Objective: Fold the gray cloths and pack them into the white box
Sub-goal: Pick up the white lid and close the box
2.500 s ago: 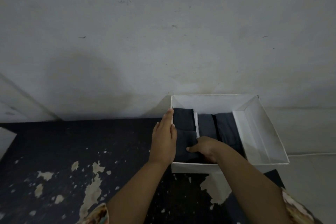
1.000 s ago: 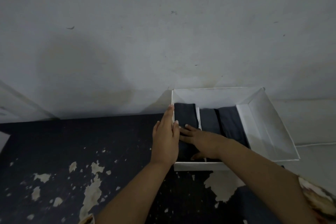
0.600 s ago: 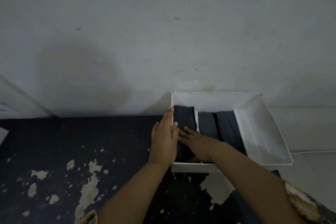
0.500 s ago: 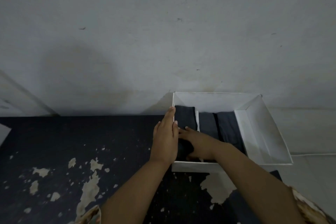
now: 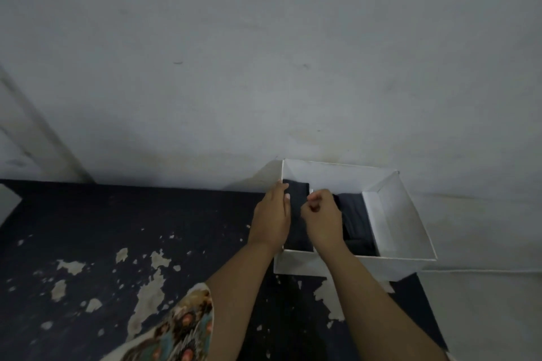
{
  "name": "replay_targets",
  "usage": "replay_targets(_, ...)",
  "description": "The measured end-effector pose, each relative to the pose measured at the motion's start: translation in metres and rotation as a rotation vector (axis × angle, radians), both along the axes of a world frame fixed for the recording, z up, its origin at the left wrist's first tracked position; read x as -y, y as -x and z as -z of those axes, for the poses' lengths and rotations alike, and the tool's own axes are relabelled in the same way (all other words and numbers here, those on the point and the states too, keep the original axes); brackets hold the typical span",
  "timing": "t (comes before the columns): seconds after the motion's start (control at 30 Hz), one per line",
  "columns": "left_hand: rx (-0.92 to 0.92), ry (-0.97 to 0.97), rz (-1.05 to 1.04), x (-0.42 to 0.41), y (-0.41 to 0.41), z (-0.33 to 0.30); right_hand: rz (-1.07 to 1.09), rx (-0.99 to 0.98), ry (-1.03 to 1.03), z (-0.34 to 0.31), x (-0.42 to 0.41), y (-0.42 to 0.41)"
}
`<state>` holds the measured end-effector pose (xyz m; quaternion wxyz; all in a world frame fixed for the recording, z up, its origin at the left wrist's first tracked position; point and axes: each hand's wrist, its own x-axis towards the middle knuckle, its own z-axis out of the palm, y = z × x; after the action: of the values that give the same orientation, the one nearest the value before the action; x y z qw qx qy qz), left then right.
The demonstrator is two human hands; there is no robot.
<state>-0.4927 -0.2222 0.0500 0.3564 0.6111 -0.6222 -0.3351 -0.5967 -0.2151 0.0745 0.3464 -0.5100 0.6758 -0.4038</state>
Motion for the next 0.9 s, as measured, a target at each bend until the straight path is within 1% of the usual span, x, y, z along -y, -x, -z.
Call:
replay_targets(0.1, 0.014, 0.063, 0.022, -0.006, -0.023, -0.012, 0.004, 0.002, 0.048, -0.015, -0.009, -0.023)
replay_targets(0.23, 0.069, 0.136, -0.016, -0.018, -0.076, -0.017, 0.042, -0.033, 0.116, -0.028, -0.021, -0.066)
replay_targets(0.33, 0.071, 0.144, -0.052, -0.036, -0.128, -0.014, 0.032, -0.002, 0.086, -0.031, -0.032, -0.117)
replay_targets(0.43, 0.122, 0.146, -0.072, -0.055, -0.200, -0.015, -0.007, 0.021, 0.046, -0.032, -0.045, -0.184)
replay_targets(0.57, 0.314, 0.207, -0.071, -0.075, -0.309, -0.022, -0.097, 0.014, 0.011, -0.030, -0.058, -0.277)
replay_targets(0.67, 0.467, 0.213, -0.099, -0.093, -0.394, -0.025, -0.176, 0.020, -0.023, -0.025, -0.065, -0.349)
replay_targets(0.77, 0.570, 0.153, -0.169, -0.120, -0.480, -0.020, -0.279, 0.012, -0.058, -0.012, -0.078, -0.425)
replay_targets(0.9, 0.677, 0.070, -0.259, -0.150, -0.569, -0.008, -0.433, -0.104, -0.067, 0.008, -0.094, -0.504)
